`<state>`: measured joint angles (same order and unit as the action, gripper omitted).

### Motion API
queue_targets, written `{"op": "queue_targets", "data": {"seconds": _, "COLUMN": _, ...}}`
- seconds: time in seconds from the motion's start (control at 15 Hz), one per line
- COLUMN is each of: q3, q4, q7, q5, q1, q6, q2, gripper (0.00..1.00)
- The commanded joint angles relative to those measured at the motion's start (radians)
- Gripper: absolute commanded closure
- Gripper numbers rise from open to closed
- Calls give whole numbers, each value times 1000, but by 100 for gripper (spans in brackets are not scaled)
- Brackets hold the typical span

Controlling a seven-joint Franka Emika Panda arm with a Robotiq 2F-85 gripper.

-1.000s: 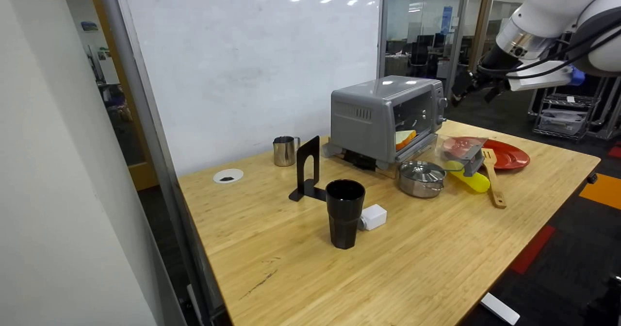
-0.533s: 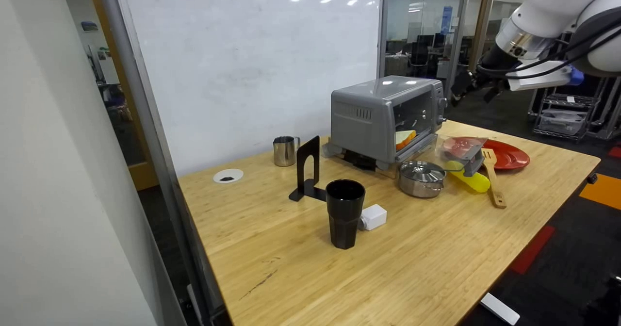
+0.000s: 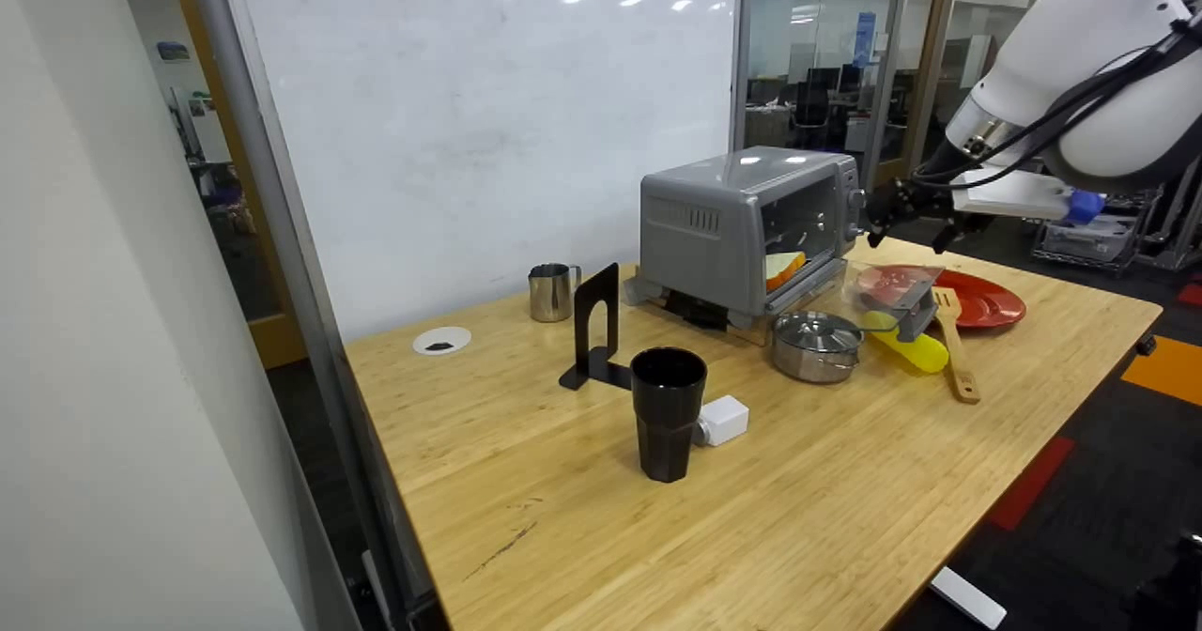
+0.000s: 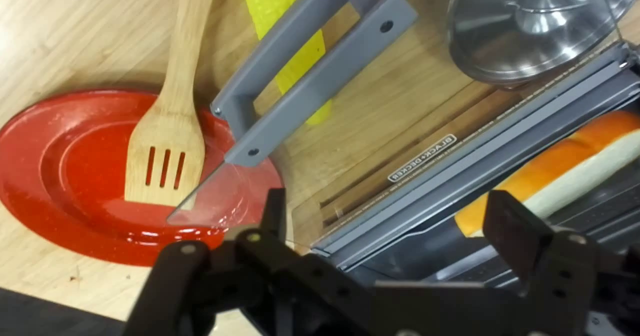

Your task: Open the toaster oven door, remove the slice of bread from the oven and put it on the red plate

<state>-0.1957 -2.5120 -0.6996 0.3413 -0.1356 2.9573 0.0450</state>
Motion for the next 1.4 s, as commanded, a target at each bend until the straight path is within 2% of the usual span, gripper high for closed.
{"op": "queue_targets", "data": {"seconds": 0.0, "q3": 0, "q4": 26, "q7": 97, "q5": -190, "q1": 18, "q6": 90, "q2": -103, "gripper": 0}}
{"op": "queue_targets", "data": {"seconds": 0.27, "q3": 60, "q4": 41, "q7": 218, "q5": -432, "q1": 23, "q6": 127, "q2": -133, "gripper": 0}}
{"op": "queue_targets", "data": {"seconds": 0.33, "q3": 96, "q4": 52, "q7": 252, "q5": -486, "q1": 2, "q6": 127, "q2": -137, "gripper": 0}}
{"op": "queue_targets", "data": {"seconds": 0.73, "q3": 162, "q4": 135, "q7": 385, "q5": -730, "q1": -7, "q6": 119, "q2": -169, "gripper": 0}}
{"op": "queue_targets", "data": {"seconds": 1.0, "q3": 174, "q4": 198, "q7": 444, "q5": -813, "q1": -19, "q6": 117, "q2": -228, "gripper": 0}}
{"op": "queue_targets", "data": {"seconds": 1.33, "q3": 191, "q4": 267, "q7": 476, "q5": -851, "q1": -51, "q6": 113, "q2": -314, "gripper": 0}}
